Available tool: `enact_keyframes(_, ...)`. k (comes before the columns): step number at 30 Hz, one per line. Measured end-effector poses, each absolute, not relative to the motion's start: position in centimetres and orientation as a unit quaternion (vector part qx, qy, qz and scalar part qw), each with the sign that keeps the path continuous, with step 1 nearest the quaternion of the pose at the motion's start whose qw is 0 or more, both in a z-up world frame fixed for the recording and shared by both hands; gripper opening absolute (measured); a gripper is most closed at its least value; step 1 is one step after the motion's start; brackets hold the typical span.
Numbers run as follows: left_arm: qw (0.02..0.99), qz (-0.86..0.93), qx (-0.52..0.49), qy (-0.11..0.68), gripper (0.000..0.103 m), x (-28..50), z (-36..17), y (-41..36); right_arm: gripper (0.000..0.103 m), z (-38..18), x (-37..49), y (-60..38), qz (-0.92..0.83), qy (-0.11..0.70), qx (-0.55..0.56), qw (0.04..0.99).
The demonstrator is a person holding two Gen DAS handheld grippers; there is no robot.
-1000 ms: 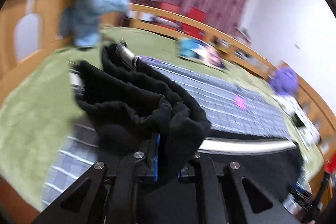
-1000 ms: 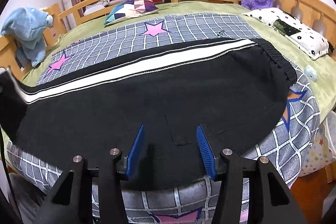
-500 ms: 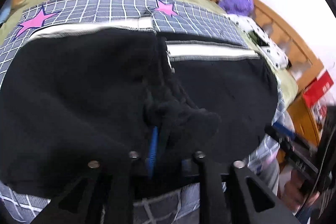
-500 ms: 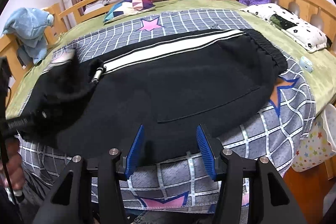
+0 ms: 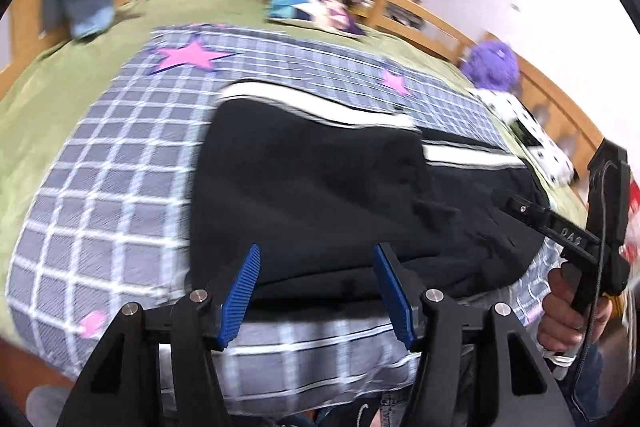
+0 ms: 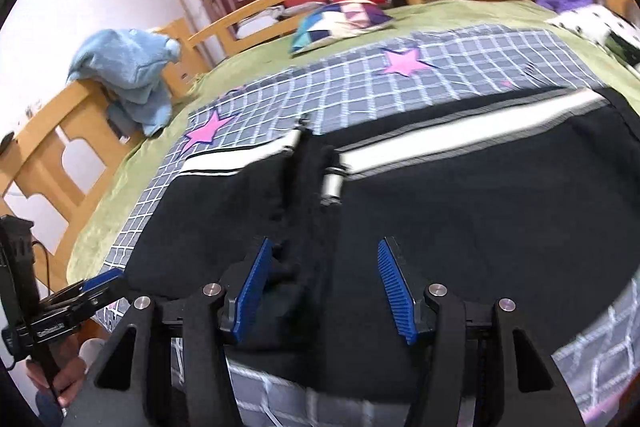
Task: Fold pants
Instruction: 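Fold the cuff end with the left tool over toward the waistband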
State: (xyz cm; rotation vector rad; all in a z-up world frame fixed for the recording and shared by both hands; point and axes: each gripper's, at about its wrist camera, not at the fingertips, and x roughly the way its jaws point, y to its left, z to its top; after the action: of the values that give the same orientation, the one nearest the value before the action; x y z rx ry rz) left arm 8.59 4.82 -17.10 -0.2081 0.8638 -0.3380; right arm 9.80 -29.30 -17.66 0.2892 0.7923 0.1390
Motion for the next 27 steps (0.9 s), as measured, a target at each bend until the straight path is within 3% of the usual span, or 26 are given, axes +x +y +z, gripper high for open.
enact_keyframes(5,0.889,-0.137,-0.132,0.416,0.057,8.6,-17.9,8.0,0.055,-19.8,12.2,-24.9,0.102,0.420,0.087,0.898)
enact_keyframes(6,0.889,-0.134,-0.141,0.415,0.057,8.6,-18.0,8.7,0.048,-20.5,12.7,-24.0,0.112,0.432,0.070,0.892)
enact_keyframes(7,0.888,-0.131,-0.151,0.414,0.057,8.7,-18.2,9.4,0.030,-21.2,13.2,-23.0,0.115,0.446,0.045,0.887)
enact_keyframes(9,0.886,-0.128,-0.168,0.414,0.057,8.9,-18.4,10.5,0.020,-21.8,13.4,-21.8,0.090,0.451,-0.016,0.888)
enact_keyframes(11,0.885,-0.127,-0.176,0.412,0.057,8.8,-18.6,11.1,0.018,-20.4,12.1,-22.4,0.099,0.418,-0.005,0.903)
enact_keyframes(14,0.884,-0.127,-0.183,0.410,0.057,8.8,-18.9,11.5,0.018,-16.9,9.3,-25.9,0.122,0.349,0.110,0.923)
enact_keyframes(17,0.879,-0.133,-0.193,0.415,0.057,9.1,-19.4,11.3,0.018,-17.5,8.4,-26.5,0.112,0.371,0.120,0.914)
enact_keyframes(22,0.874,-0.143,-0.178,0.429,0.057,9.8,-20.1,10.2,0.024,-22.5,7.9,-24.3,0.097,0.450,0.056,0.886)
enact_keyframes(27,0.870,-0.142,-0.182,0.435,0.057,10.0,-20.4,10.2,0.058,-19.5,7.2,-24.4,0.112,0.413,0.017,0.904)
